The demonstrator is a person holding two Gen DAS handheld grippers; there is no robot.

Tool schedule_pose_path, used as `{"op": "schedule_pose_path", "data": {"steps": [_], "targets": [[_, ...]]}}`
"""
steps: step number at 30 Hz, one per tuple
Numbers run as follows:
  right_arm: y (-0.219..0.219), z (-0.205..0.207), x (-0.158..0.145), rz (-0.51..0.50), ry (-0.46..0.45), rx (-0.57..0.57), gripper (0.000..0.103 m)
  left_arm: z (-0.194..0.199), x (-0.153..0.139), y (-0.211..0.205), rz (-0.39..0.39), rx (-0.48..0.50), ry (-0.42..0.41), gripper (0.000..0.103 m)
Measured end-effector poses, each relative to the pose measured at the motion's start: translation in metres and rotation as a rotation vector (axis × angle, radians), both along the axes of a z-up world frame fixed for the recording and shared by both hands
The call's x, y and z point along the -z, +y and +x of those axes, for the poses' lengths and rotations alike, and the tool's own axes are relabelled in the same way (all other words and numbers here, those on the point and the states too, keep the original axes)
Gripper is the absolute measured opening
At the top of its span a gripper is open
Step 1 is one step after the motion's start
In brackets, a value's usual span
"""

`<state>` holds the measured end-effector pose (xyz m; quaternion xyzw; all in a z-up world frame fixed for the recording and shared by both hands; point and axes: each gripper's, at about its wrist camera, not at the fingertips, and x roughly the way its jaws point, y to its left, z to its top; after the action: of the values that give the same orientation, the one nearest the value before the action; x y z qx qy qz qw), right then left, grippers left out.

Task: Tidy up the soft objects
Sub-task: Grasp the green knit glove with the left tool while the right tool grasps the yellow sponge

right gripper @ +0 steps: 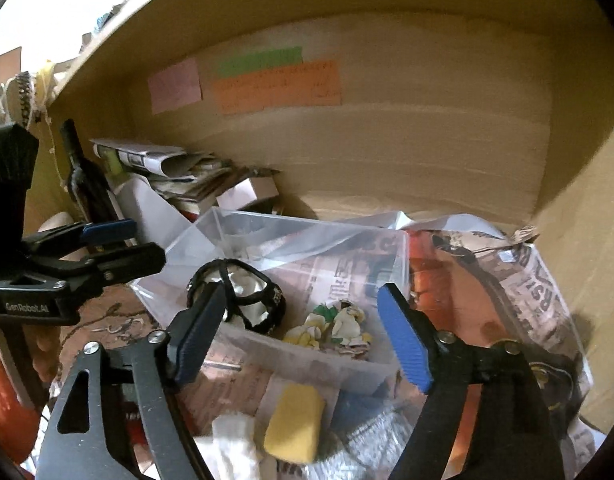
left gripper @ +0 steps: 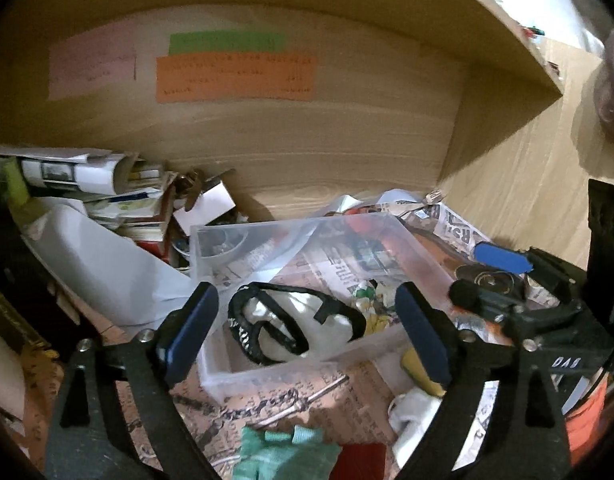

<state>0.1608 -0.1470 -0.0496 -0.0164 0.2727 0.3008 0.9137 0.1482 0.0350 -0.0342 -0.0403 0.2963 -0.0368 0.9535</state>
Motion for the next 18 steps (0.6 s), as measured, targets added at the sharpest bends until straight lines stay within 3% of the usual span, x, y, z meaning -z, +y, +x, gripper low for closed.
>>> {"op": "schedule_pose_path", "data": {"steps": [7, 18], "targets": [[-0.010, -0.021, 0.006, -0.007, -0.004, 0.013, 0.078, -0.027, 0.015, 0.001, 0.006, 0.000, 0.022, 0.098], [-0.008, -0.044, 0.035, -0.048, 0.051, -0.008, 0.078, -0.049, 0.064, 0.014, -0.041, -0.033, 0.145, 0.098]]}}
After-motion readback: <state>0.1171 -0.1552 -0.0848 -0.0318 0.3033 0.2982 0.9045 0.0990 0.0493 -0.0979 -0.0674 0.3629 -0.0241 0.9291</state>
